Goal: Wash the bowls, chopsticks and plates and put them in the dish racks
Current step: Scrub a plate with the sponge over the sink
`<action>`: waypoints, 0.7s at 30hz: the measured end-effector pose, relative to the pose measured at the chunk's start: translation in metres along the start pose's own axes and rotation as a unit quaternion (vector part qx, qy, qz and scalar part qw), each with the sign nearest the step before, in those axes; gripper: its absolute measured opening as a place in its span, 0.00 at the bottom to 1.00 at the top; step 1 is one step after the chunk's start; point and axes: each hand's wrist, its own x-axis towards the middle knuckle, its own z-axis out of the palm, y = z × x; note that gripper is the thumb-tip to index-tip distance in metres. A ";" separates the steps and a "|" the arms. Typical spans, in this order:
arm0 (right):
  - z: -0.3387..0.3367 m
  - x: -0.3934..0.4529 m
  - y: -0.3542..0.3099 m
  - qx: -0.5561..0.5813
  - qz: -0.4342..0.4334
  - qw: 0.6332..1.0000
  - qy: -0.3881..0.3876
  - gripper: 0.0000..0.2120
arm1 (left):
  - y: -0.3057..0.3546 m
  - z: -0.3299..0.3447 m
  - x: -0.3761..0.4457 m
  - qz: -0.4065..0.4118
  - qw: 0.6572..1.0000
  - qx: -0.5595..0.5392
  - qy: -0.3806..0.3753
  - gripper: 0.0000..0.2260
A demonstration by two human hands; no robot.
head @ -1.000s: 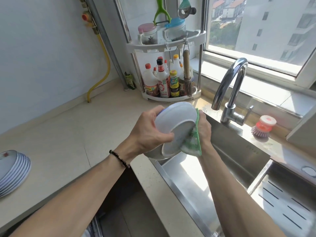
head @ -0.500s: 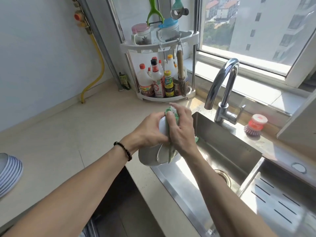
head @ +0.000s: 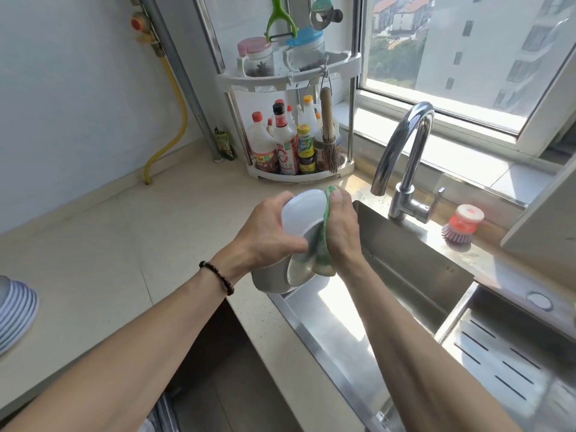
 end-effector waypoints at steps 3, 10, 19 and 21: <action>0.015 -0.013 -0.003 -0.007 -0.096 0.995 -0.030 0.23 | -0.002 0.004 0.002 -0.009 0.999 0.037 -0.002 0.22; -0.014 0.025 0.032 0.238 0.241 0.941 0.003 0.29 | 0.002 -0.005 -0.013 0.051 0.997 -0.053 -0.025 0.24; -0.023 0.016 -0.009 -0.032 -0.009 0.998 -0.052 0.17 | 0.001 -0.001 0.008 -0.029 0.988 0.027 -0.148 0.22; -0.016 0.006 -0.006 -0.067 -0.056 0.994 -0.061 0.16 | -0.006 0.006 0.005 -0.036 0.992 0.031 -0.115 0.22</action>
